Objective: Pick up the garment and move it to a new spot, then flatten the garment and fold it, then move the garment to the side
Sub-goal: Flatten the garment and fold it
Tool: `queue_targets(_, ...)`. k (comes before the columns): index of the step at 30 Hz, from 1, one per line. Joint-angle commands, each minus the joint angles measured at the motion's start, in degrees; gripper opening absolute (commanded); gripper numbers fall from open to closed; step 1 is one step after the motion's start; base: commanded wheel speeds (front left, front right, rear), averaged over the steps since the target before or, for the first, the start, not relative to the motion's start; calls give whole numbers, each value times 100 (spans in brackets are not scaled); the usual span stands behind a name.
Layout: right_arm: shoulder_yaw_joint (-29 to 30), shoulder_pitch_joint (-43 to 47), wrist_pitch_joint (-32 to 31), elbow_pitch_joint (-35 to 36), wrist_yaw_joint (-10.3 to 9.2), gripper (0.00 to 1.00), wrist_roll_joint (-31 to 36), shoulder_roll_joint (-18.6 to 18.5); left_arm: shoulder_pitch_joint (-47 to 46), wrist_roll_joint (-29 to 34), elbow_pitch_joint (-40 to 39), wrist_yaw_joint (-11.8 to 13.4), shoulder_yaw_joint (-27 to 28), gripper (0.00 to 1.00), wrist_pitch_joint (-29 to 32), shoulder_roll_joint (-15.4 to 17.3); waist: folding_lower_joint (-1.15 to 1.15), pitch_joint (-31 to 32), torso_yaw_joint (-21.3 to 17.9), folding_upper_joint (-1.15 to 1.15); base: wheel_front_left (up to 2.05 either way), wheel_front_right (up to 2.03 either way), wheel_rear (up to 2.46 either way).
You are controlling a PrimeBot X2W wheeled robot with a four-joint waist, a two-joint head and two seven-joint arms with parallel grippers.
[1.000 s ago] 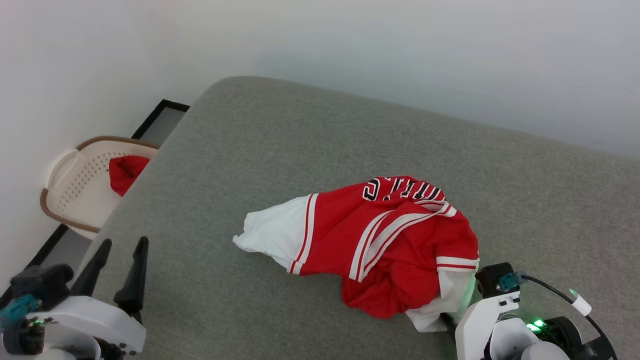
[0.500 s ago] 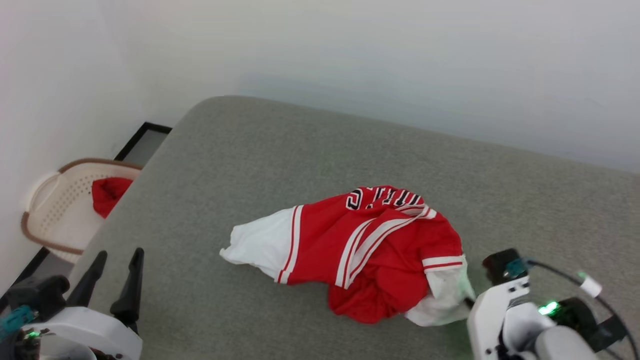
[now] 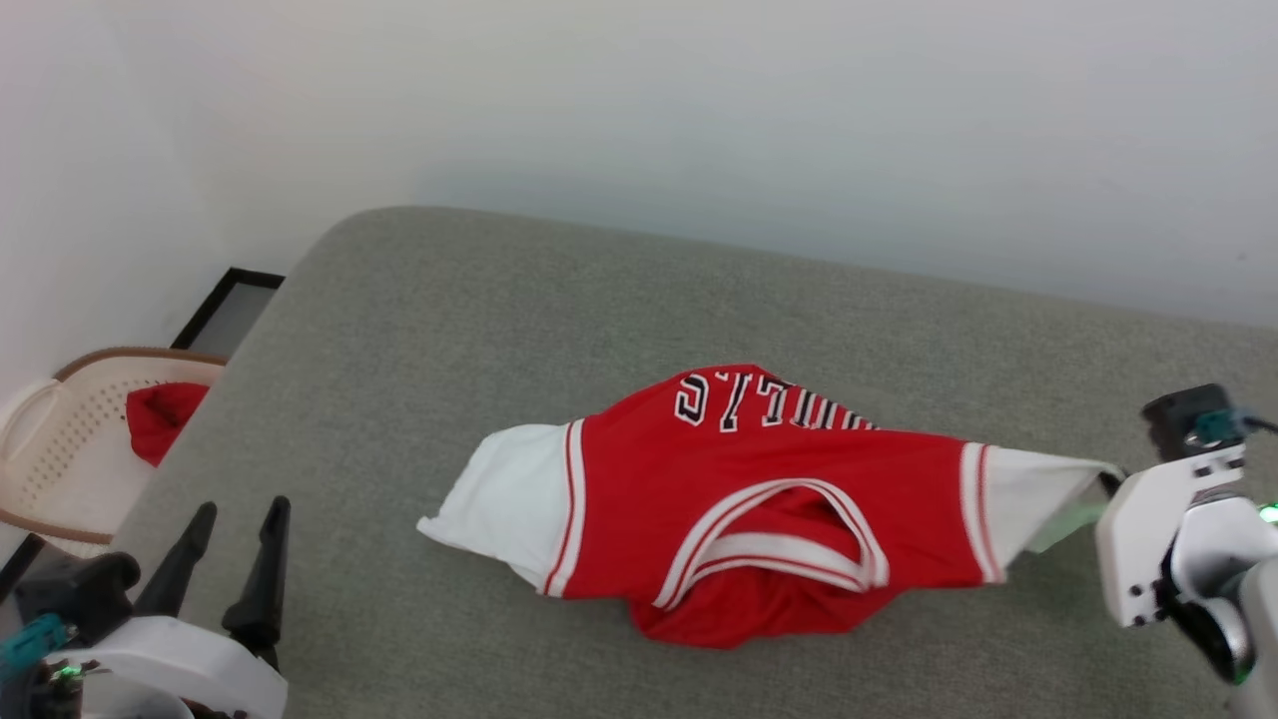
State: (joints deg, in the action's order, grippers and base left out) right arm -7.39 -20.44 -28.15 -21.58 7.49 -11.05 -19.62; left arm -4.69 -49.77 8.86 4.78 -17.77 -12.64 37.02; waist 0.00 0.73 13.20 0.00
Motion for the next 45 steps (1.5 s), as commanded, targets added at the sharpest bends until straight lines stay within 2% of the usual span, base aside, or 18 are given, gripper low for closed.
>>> queue_targets(1,86,-149,94,-136,1,0,-3,-115,-64,12,-9,-13,-14,100,-10,-23,0,-55,-39,0,0,0,0)
queue_targets(8,335,-556,381,-916,-1,0,109,-434,-199,22,17,-80,-61,100,19,-29,0,-207,-65,0,0,0,0)
queue_targets(17,637,-891,793,-1981,-1,0,272,-466,-314,13,40,-122,-98,100,46,-21,0,-387,-80,0,0,0,0)
queue_targets(18,653,-931,840,-2121,-1,6,275,-448,-332,14,44,-124,-110,100,51,-28,0,-403,-83,0,0,0,0)
queue_targets(20,641,-1041,941,-2348,-1,32,299,-401,-364,12,50,-125,-118,100,70,-30,0,-440,-112,0,0,0,0)
queue_targets(21,628,-1102,991,-2455,-1,50,317,-393,-387,15,54,-137,-138,100,78,-37,0,-452,-124,0,0,0,0)
queue_targets(22,605,-1162,1044,-2544,-1,94,330,-375,-410,17,57,-147,-148,100,86,-41,0,-460,-140,0,0,0,0)
queue_targets(23,577,-1223,1101,-2632,-1,100,339,-345,-432,23,58,-155,-151,100,97,-36,0,-463,-163,0,0,0,0)
queue_targets(29,369,-1538,1323,-3040,-1,100,215,-241,-468,9,64,-167,-163,100,173,35,0,-398,-346,0,0,0,0)
queue_targets(35,116,-1703,1619,-3148,-1,100,-20,-174,-497,-55,33,-217,-167,100,298,138,0,-277,-605,0,0,0,0)
queue_targets(40,-50,-1601,1986,-2877,-1,100,-273,-74,-455,-130,-65,-171,-109,100,439,274,0,-174,-886,0,0,0,0)
queue_targets(45,-136,-1251,2480,-2298,-1,100,-510,67,-377,-224,-226,-134,-20,100,563,439,0,-132,-1194,0,0,0,0)
